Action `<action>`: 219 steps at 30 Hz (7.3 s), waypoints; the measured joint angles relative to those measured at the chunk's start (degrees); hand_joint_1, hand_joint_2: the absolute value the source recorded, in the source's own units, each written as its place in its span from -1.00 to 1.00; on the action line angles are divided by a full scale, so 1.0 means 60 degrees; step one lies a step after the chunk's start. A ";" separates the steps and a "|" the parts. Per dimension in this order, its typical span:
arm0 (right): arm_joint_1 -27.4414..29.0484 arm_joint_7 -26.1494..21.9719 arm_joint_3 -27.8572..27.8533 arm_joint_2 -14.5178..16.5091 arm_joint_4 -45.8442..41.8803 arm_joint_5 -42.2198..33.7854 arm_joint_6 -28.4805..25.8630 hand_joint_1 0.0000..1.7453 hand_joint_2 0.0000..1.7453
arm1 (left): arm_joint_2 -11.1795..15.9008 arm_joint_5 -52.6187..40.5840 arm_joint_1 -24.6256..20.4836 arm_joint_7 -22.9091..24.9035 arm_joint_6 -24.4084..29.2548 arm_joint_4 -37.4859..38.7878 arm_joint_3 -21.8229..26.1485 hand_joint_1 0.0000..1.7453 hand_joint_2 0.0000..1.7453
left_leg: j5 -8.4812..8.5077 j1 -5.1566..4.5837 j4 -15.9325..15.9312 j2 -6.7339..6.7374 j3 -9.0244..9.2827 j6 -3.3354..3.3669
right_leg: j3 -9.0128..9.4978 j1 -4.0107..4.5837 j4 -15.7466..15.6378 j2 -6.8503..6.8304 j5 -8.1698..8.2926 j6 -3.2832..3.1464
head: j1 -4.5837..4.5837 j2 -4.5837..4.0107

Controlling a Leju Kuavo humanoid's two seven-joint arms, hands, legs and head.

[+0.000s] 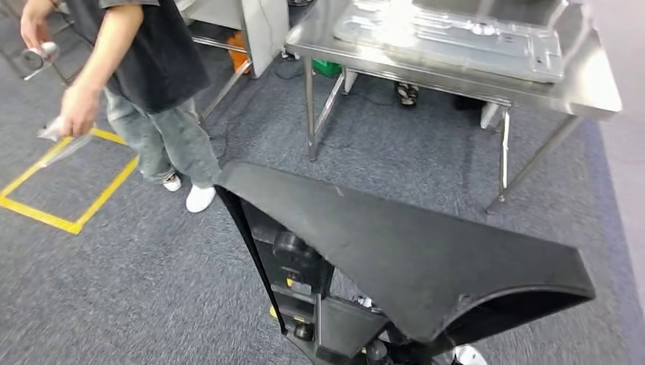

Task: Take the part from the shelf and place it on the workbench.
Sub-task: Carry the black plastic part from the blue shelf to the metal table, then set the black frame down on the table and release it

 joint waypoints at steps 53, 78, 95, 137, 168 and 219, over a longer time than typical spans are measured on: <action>-0.0408 0.0324 -0.0307 -0.0131 0.0077 -0.0383 -0.0147 1.00 1.00 | -0.0123 -0.0082 -0.0094 -0.0347 -0.0994 -0.0007 0.0420 -1.00 -1.00 | -0.1222 0.0043 0.2270 0.0700 -0.1021 -0.0187 | 0.0067 -0.0042 -0.0188 -0.1120 0.0040 -0.0187 | 0.0009 0.0000; -0.0368 0.0312 -0.0404 -0.0182 0.0060 -0.0394 -0.0273 1.00 1.00 | -0.0158 -0.0204 -0.0114 -0.0536 -0.1053 -0.0010 0.0554 -1.00 -1.00 | -0.0555 0.0061 -0.0516 0.0723 0.0962 -0.0100 | -0.0102 -0.0098 -0.0192 -0.1102 0.0214 0.0087 | 0.0008 0.0000; 0.0033 0.0151 -0.0403 -0.0194 -0.0179 0.0081 -0.0500 1.00 1.00 | -0.0137 -0.0275 -0.0028 -0.0606 -0.1082 -0.0018 0.0601 -1.00 -1.00 | 0.0159 -0.0087 -0.0409 0.0674 0.0278 0.0459 | 0.0927 -0.0081 0.0456 -0.1043 -0.0746 0.0306 | 0.0006 0.0000; 0.0068 0.0618 -0.0406 -0.0524 -0.0001 0.0417 -0.1198 1.00 1.00 | -0.0276 -0.0575 -0.0054 -0.0781 -0.1139 -0.0011 0.0879 -1.00 -1.00 | -0.0800 -0.0130 -0.0377 0.0295 0.1570 0.0279 | -0.0901 0.0109 -0.0094 -0.1002 0.0793 -0.0117 | 0.0017 0.0000; -0.0071 0.0630 -0.0465 -0.0618 -0.0065 0.0380 -0.1462 1.00 1.00 | -0.0275 -0.0890 -0.0137 -0.0911 -0.1244 -0.0011 0.1065 -1.00 -1.00 | -0.0903 -0.0017 -0.0499 0.0425 0.1936 0.0066 | -0.0922 0.0081 -0.0091 -0.1013 0.0916 -0.0131 | 0.0011 0.0000; -1.2100 0.4730 0.4501 -0.1213 1.0251 0.7202 -0.0687 1.00 1.00 | -0.0196 -0.2325 -0.0695 -0.2076 -0.1854 -0.0015 0.1016 -1.00 -1.00 | 0.0577 -0.0008 -0.0064 0.0528 -0.0590 0.0309 | -0.1783 -0.0096 0.2681 -0.1129 -0.0835 0.0267 | 0.0014 0.0000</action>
